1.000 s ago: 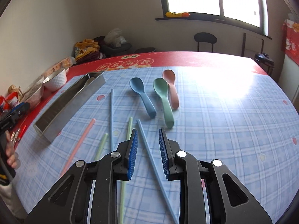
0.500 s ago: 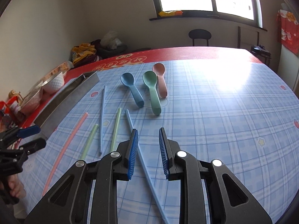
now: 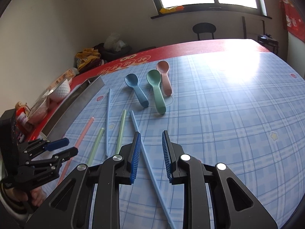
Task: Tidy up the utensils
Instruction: 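Grasp second pink chopstick with left tool while right tool approaches blue chopstick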
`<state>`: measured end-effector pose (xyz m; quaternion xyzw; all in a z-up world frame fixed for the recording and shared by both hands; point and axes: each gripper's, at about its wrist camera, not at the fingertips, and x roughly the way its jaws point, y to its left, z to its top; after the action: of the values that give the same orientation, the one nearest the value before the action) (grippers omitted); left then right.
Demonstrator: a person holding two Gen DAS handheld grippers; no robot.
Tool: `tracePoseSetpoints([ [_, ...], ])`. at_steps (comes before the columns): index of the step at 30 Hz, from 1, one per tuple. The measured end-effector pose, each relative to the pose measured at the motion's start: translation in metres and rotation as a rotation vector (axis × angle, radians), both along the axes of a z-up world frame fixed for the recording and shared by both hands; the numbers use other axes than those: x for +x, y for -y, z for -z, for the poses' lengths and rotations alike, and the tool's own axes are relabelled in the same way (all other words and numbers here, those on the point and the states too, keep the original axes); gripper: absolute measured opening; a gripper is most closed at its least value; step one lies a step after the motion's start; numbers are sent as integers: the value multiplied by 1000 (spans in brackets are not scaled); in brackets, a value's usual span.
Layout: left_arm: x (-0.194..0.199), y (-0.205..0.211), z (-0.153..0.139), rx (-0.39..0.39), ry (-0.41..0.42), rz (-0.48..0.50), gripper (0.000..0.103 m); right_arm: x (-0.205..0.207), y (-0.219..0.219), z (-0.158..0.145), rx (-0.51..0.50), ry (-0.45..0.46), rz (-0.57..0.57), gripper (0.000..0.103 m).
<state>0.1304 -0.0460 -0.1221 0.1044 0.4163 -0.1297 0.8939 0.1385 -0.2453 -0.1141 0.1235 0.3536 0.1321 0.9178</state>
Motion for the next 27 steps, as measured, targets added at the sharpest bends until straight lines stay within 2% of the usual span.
tracePoseSetpoints([
  [1, 1, -1, 1, -4, -5, 0, 29, 0, 1, 0, 7, -1, -2, 23],
  [9, 2, 0, 3, -6, -7, -6, 29, 1, 4, 1, 30, -6, -12, 23],
  [14, 3, -5, 3, -45, -18, -15, 29, 2, 5, 1, 41, -12, -11, 23],
  [19, 0, -1, 3, -36, -8, 11, 11, 3, 6, 1, 44, -14, -12, 23],
  [27, 1, -3, 3, -47, -10, -4, 7, 5, 6, 2, 51, -22, -12, 23],
])
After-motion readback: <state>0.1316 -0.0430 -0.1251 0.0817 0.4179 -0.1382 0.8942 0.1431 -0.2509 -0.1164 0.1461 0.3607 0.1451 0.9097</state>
